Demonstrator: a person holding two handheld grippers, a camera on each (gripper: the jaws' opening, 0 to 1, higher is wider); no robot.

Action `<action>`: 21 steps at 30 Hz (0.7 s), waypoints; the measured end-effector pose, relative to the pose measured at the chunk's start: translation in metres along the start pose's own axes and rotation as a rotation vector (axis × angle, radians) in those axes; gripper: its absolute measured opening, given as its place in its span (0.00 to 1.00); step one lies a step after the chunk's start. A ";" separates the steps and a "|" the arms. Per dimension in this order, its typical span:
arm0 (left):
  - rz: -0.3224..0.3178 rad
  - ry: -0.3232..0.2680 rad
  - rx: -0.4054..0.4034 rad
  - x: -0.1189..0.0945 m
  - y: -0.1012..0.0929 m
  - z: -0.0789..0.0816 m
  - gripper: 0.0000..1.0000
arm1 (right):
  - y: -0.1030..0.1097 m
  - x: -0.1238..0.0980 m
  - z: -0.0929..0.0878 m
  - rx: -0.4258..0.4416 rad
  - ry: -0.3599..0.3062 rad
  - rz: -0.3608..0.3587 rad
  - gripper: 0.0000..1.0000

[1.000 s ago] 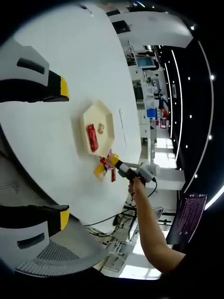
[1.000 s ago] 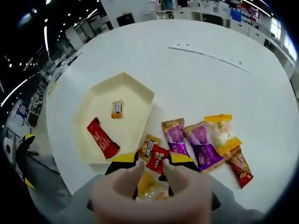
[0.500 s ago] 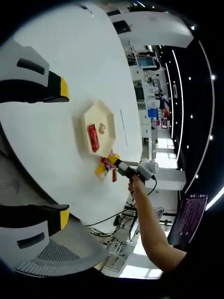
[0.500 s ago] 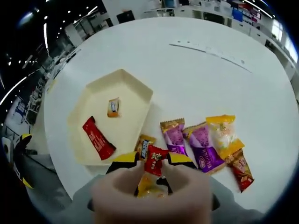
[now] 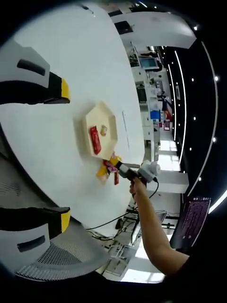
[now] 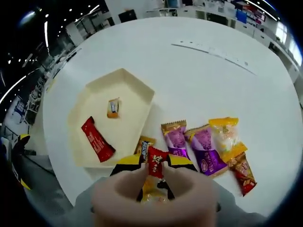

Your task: Place the target food into the container with the food tongs after gripping and lifting it, then release it inside without dropping or visibly crushing the food.

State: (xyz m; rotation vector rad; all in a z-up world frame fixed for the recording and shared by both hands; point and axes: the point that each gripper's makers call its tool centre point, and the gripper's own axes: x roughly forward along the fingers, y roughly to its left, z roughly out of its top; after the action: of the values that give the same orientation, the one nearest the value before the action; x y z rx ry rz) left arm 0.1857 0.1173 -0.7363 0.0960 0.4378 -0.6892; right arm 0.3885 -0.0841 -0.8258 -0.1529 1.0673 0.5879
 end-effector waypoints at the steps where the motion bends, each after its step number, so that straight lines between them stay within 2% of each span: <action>1: 0.002 -0.001 0.001 0.000 0.000 0.000 0.87 | 0.000 -0.001 0.001 -0.004 -0.003 -0.004 0.18; 12: -0.003 -0.004 0.009 0.000 -0.001 0.001 0.87 | -0.013 -0.027 0.008 0.001 -0.035 -0.022 0.18; 21: -0.003 -0.008 0.017 -0.001 -0.002 0.001 0.87 | -0.020 -0.044 0.004 0.012 -0.036 -0.036 0.18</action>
State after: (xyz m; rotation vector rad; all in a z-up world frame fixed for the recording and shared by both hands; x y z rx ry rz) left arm 0.1846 0.1158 -0.7346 0.1086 0.4243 -0.6964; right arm 0.3864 -0.1161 -0.7892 -0.1497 1.0311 0.5500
